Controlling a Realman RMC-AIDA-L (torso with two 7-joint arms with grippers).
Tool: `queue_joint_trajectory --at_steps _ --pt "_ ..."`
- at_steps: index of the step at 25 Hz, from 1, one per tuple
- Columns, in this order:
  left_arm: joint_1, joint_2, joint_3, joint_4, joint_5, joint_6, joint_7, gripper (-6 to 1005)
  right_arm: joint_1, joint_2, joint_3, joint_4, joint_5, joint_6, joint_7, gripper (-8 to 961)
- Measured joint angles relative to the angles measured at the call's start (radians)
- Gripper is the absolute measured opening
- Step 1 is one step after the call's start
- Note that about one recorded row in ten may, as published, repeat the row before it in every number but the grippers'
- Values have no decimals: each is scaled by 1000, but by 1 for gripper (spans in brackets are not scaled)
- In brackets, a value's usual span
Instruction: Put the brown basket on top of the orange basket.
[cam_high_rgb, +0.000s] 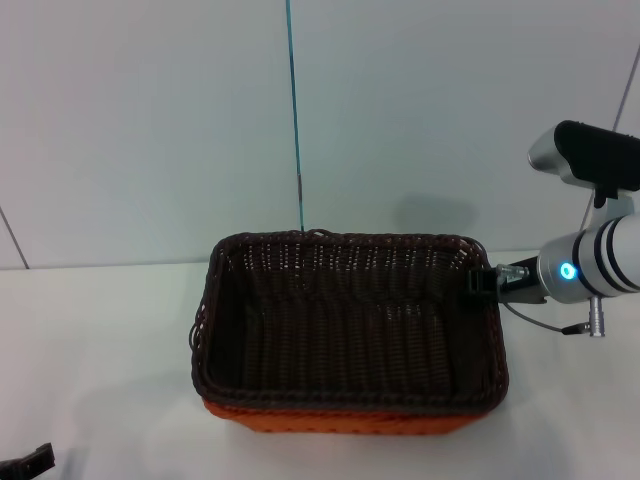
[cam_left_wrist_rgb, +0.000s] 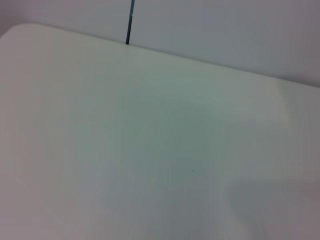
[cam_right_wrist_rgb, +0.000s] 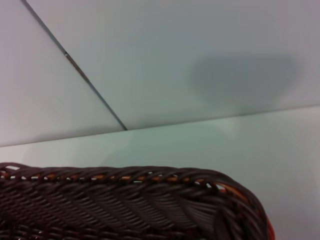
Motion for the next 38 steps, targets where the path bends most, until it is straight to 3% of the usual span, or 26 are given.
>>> queue_joint_trajectory --at_steps 8,15,22,24,29,35,38 --pt "-8 0 -11 9 0 0 -14 876 12 -4 0 18 -8 20 -4 220" --pt "-9 0 -30 11 -3 3 -15 876 17 -11 11 67 -54 73 -4 494" --pt "-39 -4 -65 12 -9 11 -15 876 -11 -13 99 153 -154 110 -6 784" --pt "-53 -5 -85 12 -12 12 -15 876 -36 -14 95 203 -154 80 -18 872" --pt "-87 -5 -112 9 -50 42 -13 876 -84 -8 51 286 -160 -52 -127 919" --pt "-121 -6 -104 11 -59 114 -7 876 -105 -2 20 266 -181 -244 -277 946" --pt "-137 -6 -101 14 -60 142 -6 876 -151 2 -51 235 -182 -396 -323 945"
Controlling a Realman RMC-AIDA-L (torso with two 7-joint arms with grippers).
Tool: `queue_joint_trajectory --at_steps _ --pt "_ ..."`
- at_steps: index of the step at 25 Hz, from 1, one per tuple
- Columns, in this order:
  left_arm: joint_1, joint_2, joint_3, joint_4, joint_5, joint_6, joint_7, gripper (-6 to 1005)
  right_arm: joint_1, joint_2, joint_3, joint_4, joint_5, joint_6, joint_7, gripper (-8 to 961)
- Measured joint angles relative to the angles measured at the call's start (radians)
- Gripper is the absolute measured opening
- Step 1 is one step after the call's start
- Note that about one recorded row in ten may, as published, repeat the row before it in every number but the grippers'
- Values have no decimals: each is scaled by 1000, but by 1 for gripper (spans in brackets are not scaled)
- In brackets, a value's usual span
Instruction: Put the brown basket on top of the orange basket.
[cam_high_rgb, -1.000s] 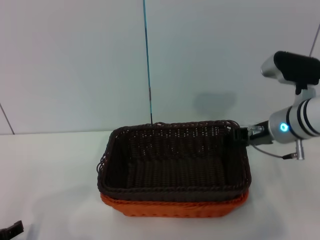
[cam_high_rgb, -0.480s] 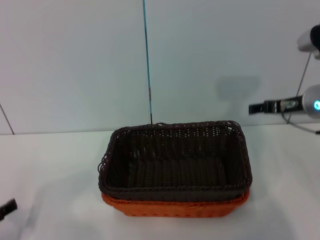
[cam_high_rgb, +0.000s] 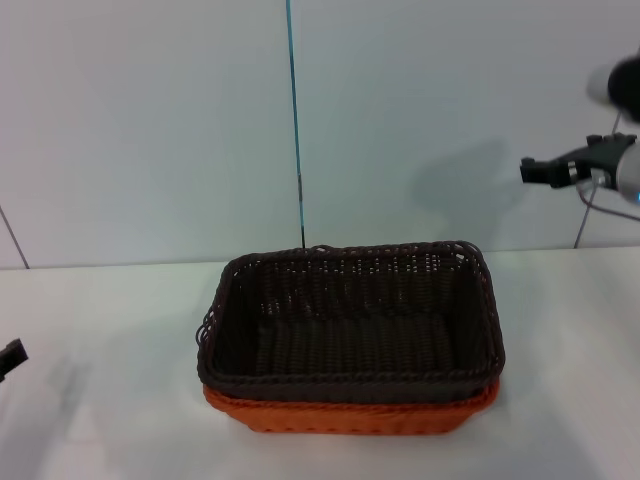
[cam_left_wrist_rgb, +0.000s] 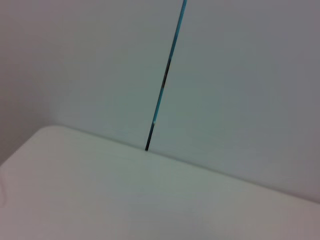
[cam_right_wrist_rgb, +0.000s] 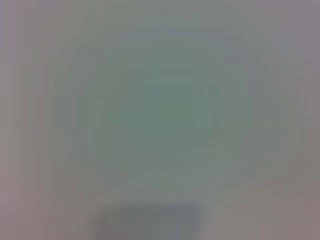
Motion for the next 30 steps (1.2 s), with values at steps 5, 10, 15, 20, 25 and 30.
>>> queue_joint_trajectory --at_steps 5,10,15,20,25,30 --pt "-12 -1 32 0 -14 34 1 876 -130 6 -149 -56 68 -289 10 945" --pt "9 -1 140 -5 -72 177 3 876 -242 3 -251 -66 221 -479 44 944" --pt "33 0 285 -12 -76 338 3 876 -366 3 -320 -52 269 -612 148 944" --pt "74 1 454 -32 -73 550 -5 876 -503 0 -356 1 267 -665 201 944" --pt "106 6 484 -49 -74 571 -21 876 -624 -3 -346 95 267 -576 198 943" --pt "145 5 490 -51 -71 579 -86 876 -679 1 -344 129 274 -551 242 943"
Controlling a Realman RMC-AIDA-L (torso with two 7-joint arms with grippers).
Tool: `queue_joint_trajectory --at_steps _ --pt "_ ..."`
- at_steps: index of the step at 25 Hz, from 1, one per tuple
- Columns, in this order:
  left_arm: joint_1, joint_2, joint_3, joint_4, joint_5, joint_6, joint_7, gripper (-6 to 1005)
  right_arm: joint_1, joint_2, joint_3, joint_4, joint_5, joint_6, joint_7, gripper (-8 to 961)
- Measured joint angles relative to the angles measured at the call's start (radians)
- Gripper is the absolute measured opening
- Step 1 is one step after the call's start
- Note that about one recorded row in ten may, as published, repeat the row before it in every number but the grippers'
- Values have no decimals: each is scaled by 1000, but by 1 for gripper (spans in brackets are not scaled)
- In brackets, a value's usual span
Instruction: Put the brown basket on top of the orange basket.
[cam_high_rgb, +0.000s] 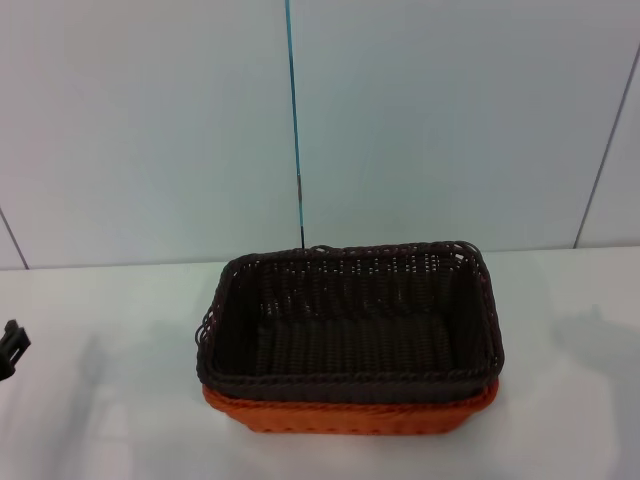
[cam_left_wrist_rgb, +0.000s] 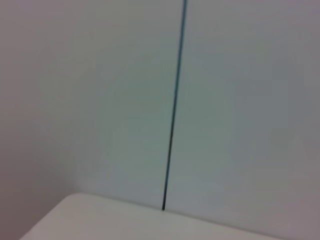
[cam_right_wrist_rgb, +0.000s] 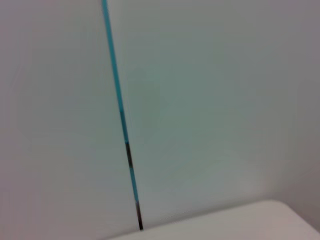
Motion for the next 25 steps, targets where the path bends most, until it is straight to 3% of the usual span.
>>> queue_joint_trajectory --at_steps 11,25 --pt "33 -3 46 13 -4 52 -49 876 -3 3 88 -62 1 0 26 943" --pt "-38 1 31 83 1 74 -70 876 83 -5 193 -121 1 5 52 944"
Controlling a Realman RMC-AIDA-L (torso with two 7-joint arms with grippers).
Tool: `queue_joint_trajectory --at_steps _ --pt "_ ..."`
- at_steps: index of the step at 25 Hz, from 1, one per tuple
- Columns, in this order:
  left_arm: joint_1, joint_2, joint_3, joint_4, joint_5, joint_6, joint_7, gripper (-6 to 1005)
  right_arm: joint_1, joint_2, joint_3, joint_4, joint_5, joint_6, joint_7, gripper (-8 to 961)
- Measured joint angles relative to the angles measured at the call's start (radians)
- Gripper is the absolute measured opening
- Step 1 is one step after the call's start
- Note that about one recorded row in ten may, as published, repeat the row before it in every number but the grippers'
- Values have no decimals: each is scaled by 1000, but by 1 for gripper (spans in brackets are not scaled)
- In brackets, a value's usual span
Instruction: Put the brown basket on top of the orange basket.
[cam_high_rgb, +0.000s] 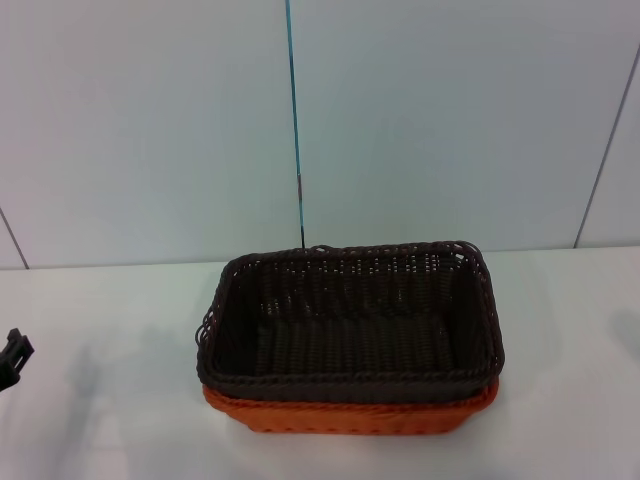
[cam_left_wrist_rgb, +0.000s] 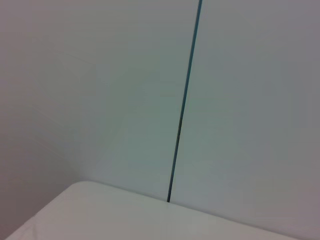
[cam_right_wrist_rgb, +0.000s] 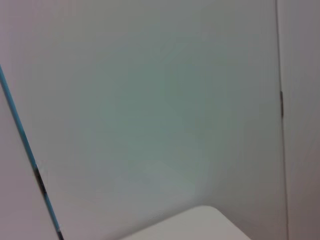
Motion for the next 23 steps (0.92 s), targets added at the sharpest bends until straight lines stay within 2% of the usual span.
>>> queue_joint_trajectory --at_steps 7,14,23 --pt "-21 0 -1 31 0 29 0 876 40 -12 46 -16 -6 53 -24 944" --pt "-10 1 -9 22 1 33 -22 876 10 -2 82 6 -7 66 -39 945" --pt "-3 3 -5 8 7 26 -22 876 7 1 56 35 -8 114 -45 945"
